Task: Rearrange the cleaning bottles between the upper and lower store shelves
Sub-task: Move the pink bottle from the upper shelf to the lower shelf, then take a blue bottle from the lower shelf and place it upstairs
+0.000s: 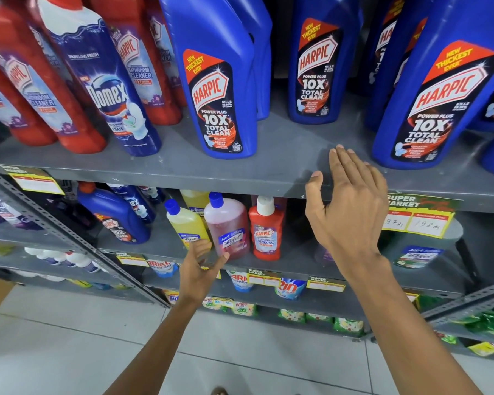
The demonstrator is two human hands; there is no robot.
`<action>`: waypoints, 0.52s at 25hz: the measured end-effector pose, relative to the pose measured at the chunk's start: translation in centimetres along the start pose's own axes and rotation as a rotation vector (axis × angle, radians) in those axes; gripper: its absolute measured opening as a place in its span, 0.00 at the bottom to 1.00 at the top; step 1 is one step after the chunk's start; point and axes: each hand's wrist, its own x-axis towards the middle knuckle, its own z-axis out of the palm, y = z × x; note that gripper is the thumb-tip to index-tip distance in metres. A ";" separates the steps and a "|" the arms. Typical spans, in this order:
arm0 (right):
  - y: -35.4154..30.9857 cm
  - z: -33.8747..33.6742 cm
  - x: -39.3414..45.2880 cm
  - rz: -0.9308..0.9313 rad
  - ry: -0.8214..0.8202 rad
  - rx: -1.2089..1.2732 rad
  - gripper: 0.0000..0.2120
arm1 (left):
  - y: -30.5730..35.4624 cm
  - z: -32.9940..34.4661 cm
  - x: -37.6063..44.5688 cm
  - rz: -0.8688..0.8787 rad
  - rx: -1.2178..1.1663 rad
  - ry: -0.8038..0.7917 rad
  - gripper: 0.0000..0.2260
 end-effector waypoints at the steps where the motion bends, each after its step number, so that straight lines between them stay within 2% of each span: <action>1: -0.2 -0.1 0.0 0.009 -0.013 0.017 0.27 | 0.1 -0.9 -0.1 0.020 0.027 -0.008 0.21; 5: -2.1 -0.6 0.0 0.048 -0.068 0.094 0.28 | -0.3 -4.4 0.4 0.031 0.127 -0.029 0.11; 7: -4.2 -0.9 -0.7 0.048 -0.031 0.190 0.27 | -1.0 -6.8 1.4 0.019 0.147 -0.031 0.09; 10: -9.2 -0.3 -3.7 -0.067 0.057 0.360 0.22 | -2.7 -11.2 3.5 0.031 0.171 -0.035 0.09; 13: -17.2 2.9 -8.9 -0.201 -0.087 0.482 0.23 | -5.0 -17.5 6.4 -0.021 0.196 -0.016 0.10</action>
